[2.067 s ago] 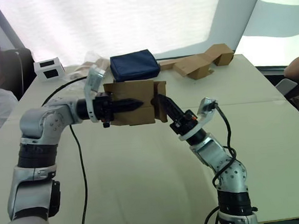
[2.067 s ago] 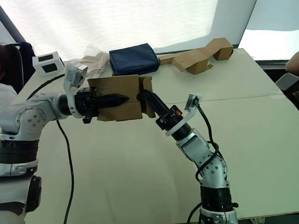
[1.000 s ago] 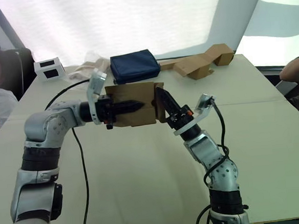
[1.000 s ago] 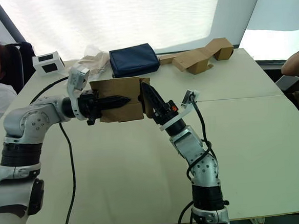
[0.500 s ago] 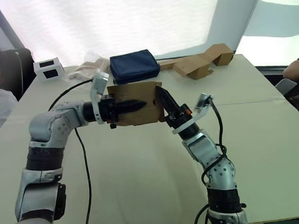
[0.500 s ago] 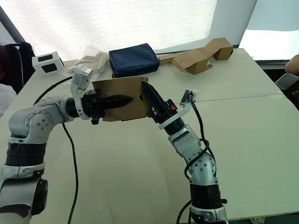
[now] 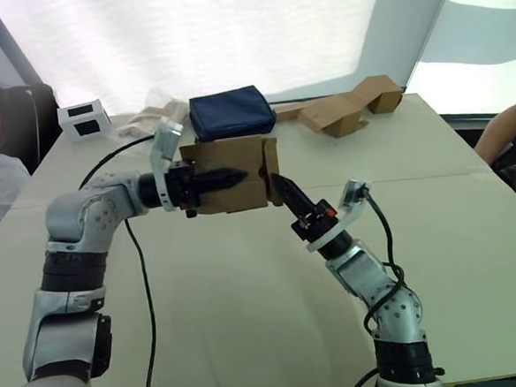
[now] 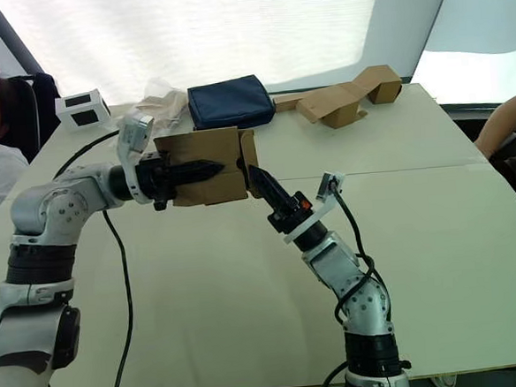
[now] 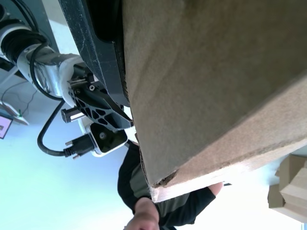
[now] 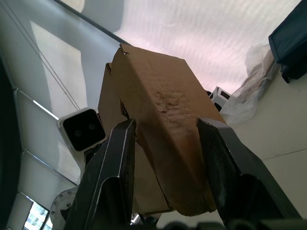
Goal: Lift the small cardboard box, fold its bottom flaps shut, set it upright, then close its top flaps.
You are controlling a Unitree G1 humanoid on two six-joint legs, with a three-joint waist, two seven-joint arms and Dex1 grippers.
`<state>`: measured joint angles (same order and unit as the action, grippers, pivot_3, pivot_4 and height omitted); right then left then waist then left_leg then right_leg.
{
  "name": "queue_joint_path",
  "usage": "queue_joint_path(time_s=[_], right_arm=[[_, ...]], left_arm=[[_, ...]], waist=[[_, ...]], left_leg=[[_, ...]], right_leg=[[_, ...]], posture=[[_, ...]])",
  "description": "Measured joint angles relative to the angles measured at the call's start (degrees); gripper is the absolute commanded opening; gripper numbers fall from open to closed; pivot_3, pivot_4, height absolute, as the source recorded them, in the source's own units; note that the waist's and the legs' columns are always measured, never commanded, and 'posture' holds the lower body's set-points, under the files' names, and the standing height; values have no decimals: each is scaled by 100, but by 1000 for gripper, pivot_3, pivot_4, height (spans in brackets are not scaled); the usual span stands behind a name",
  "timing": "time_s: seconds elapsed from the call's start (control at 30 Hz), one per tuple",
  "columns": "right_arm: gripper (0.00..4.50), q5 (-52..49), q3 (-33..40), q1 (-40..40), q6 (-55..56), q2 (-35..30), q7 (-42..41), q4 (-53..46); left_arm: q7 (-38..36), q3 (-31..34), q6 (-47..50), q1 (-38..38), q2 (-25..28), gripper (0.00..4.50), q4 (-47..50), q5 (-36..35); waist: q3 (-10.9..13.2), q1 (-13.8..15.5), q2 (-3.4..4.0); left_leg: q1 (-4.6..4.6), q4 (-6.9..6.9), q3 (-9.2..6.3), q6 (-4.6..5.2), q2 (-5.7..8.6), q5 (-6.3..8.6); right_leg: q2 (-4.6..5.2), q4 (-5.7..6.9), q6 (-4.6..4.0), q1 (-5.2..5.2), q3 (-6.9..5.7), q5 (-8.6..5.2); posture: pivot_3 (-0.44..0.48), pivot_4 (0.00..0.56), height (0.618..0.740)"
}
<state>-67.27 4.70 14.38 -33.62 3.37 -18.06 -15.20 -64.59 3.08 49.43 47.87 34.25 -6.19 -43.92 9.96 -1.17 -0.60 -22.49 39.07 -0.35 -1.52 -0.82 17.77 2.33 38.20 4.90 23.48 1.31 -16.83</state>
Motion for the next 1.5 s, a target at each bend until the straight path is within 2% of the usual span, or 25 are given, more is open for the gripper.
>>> queue_joint_path(time_s=[0.33, 0.57, 0.93, 1.5], right_arm=[[2055, -261, -2, -289, -266, -45, -23, -60], [2055, 181, -120, -80, -54, 25, 187, -11], [2055, 245, -18, 37, 274, 97, 317, 130], [2055, 473, -181, 46, 182, 76, -38, 142]], left_arm=[[32, 61, 15, 18, -32, 0, -1, -48], [70, 60, 21, 17, -67, 0, 0, -46], [92, 81, 43, 16, -61, 0, 0, -56], [93, 80, 43, 9, -62, 0, 0, -52]], waist=[[0, 2, 0], [0, 2, 0], [0, 0, 0], [0, 1, 0]], left_leg=[[0, 0, 0, 0, 1, 0], [0, 0, 0, 0, 1, 0], [0, 0, 0, 0, 1, 0], [0, 0, 0, 0, 1, 0]], right_leg=[[1, 0, 0, -1, 0, 0], [1, 0, 0, 0, 0, 0], [1, 0, 0, 0, 0, 0], [1, 0, 0, 0, 0, 0]], posture=[[0, 150, 740], [0, 150, 740], [0, 150, 740], [0, 150, 740]])
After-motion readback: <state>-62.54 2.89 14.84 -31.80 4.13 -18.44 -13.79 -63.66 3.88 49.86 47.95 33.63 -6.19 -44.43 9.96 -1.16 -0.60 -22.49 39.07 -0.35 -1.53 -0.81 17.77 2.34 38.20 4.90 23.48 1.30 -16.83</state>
